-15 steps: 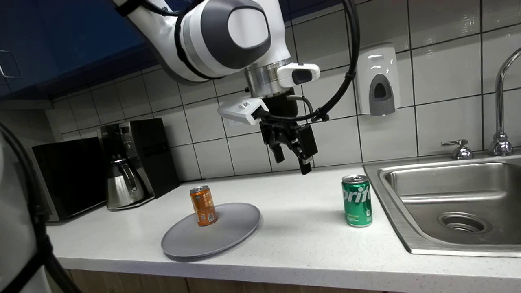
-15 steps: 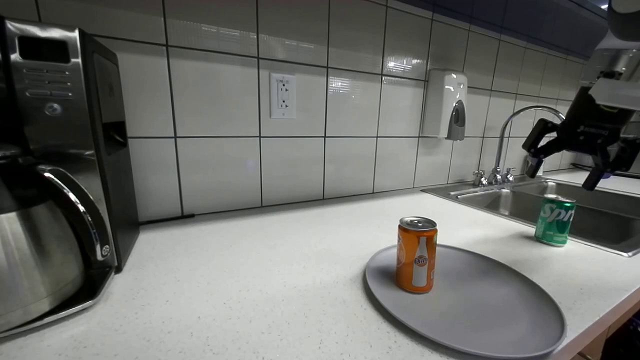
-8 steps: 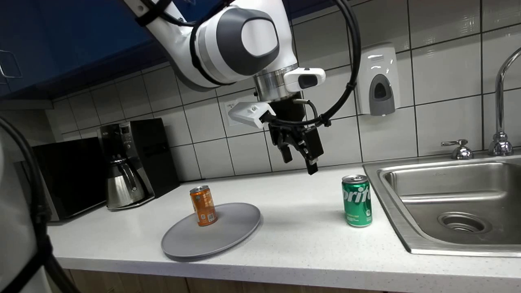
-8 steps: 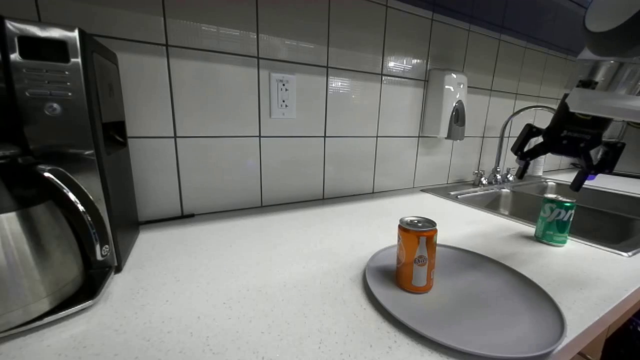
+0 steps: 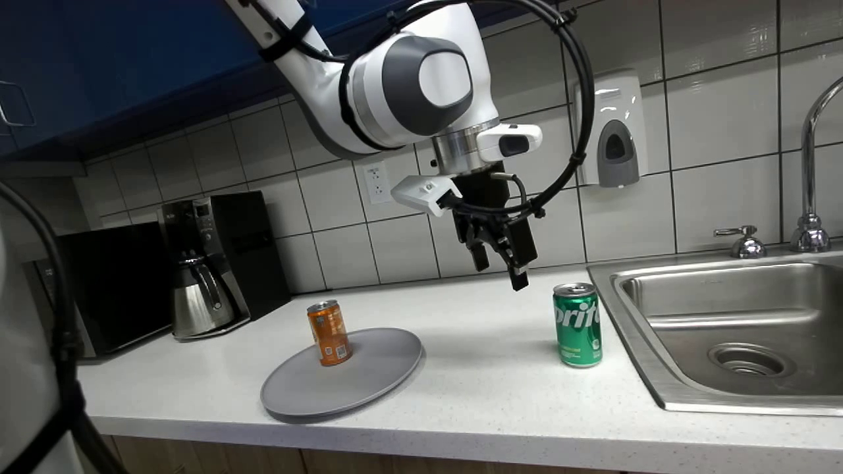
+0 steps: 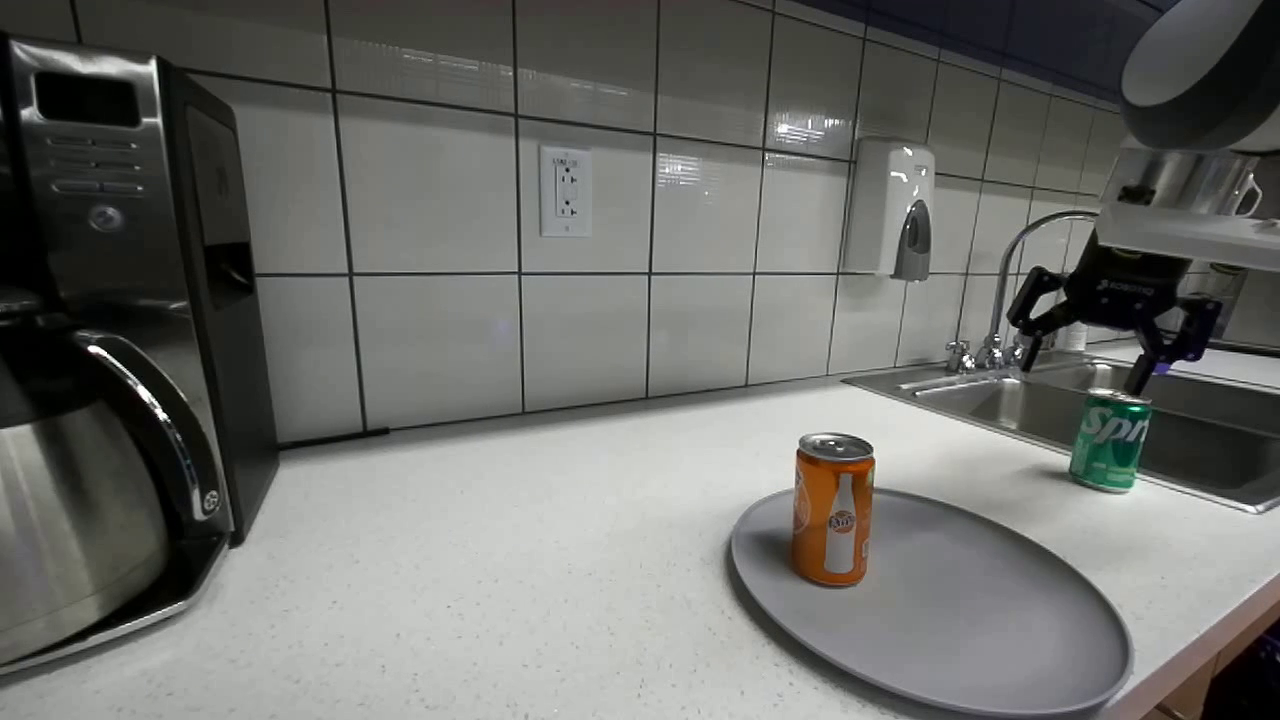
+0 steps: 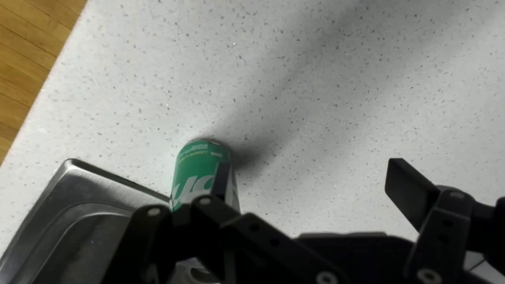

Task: Put the cans on the grey plate

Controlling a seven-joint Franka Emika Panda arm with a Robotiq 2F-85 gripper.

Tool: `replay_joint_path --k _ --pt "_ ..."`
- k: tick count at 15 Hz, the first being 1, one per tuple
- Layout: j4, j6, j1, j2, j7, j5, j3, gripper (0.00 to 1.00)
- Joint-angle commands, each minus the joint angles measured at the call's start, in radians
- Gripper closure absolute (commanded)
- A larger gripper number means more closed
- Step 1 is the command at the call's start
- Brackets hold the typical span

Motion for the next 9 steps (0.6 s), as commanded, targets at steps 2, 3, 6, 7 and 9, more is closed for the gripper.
replay_joint_path --k 2,3,6,7,9 --pt "0.043 -0.003 -0.017 0.056 0.021 0.019 -0.008 0.0" --pt "0.046 -0.003 -0.017 0.061 0.021 0.023 -0.013 0.0" --pt "0.044 -0.004 -0.015 0.066 0.007 0.049 -0.028 0.0" --pt "0.044 -0.003 -0.016 0.069 0.007 0.052 -0.032 0.0" --pt "0.042 -0.004 -0.018 0.074 0.004 0.064 -0.04 0.0"
